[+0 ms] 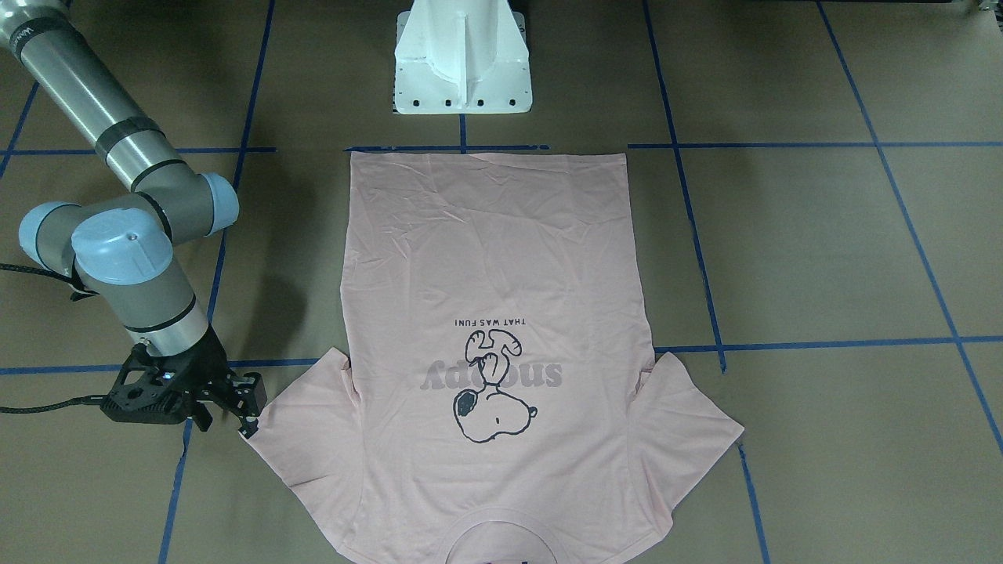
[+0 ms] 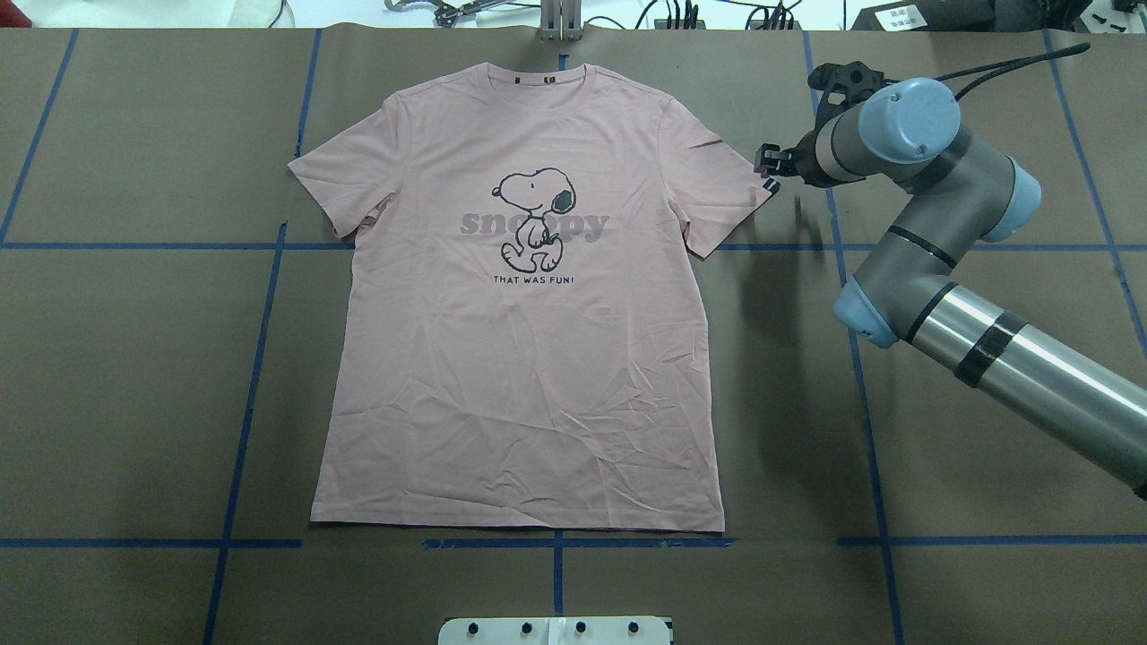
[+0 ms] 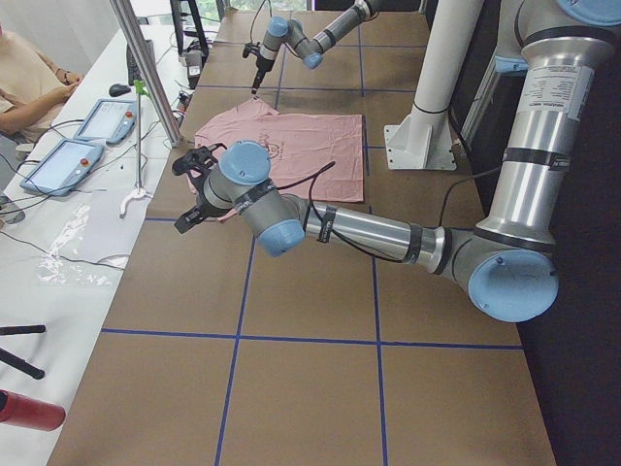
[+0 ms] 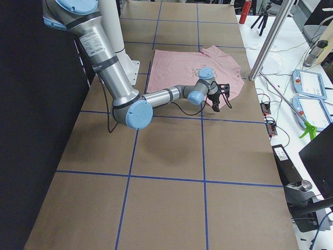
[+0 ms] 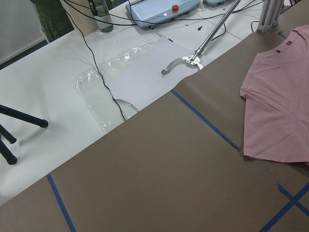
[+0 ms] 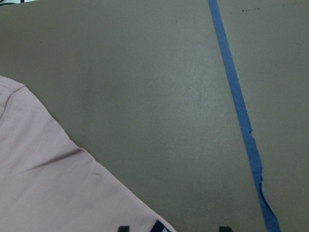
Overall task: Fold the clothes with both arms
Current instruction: 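Move the right gripper in toward the shirt's sleeve and collar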
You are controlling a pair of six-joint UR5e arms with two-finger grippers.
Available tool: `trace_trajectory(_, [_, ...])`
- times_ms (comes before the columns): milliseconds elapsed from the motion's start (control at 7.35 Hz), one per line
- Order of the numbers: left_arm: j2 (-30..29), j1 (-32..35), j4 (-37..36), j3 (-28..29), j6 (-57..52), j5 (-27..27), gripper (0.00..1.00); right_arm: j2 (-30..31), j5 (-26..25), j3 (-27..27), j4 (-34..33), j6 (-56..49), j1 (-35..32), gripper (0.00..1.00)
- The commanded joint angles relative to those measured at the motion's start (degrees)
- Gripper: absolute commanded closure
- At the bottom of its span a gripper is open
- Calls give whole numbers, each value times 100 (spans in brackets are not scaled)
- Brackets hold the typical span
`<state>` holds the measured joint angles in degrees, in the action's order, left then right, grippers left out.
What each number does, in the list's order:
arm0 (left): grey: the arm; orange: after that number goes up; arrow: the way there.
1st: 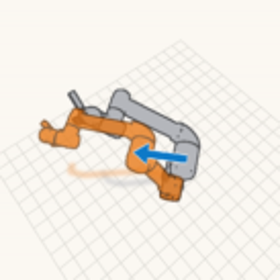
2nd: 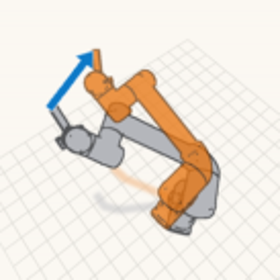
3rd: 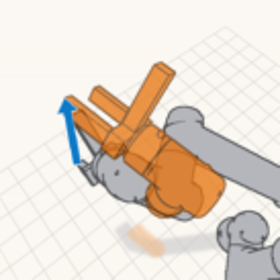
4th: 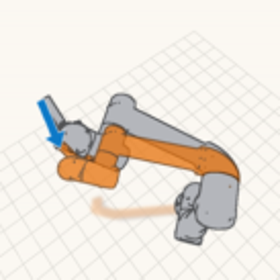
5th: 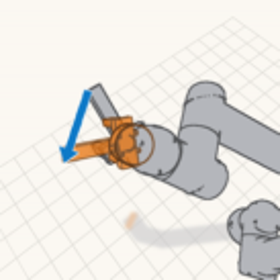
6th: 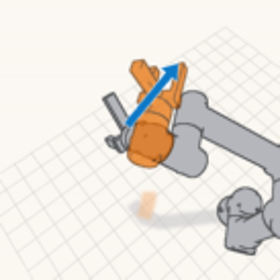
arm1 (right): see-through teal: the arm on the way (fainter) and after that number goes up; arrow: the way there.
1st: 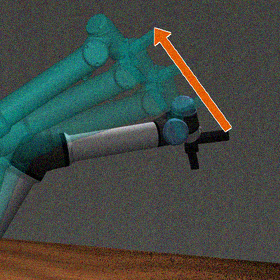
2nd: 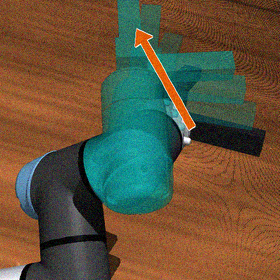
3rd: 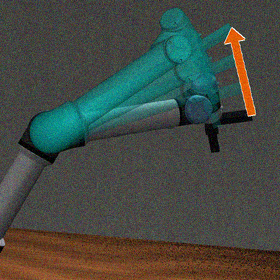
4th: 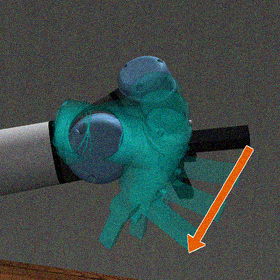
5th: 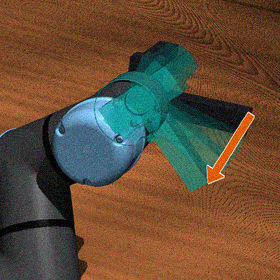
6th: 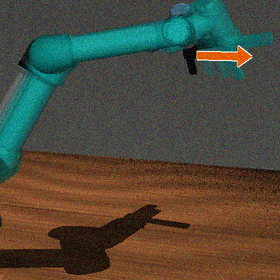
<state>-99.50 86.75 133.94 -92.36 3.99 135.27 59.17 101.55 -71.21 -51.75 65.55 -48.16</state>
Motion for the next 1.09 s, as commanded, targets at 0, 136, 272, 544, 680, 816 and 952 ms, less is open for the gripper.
trace_trajectory(0, [9,0,0,-1,-12,-9,0,-37,-91,115,-2,36,96,34])
trace_trajectory(136, [18,0,0,-1,-12,-9,0,-81,-117,194,-11,36,96,35])
trace_trajectory(272, [44,0,9,-1,-20,0,0,-203,-170,308,-11,36,105,37])
trace_trajectory(544, [88,0,79,16,-29,-9,0,-265,-179,353,-37,36,105,41])
trace_trajectory(680, [97,0,79,16,-29,-9,0,-274,-188,362,-46,36,131,43])
trace_trajectory(816, [97,-9,79,25,-29,-9,0,-292,-275,388,-46,36,174,45])
trace_trajectory(952, [97,-9,79,25,-29,-9,0,-283,-276,397,-55,28,192,45])
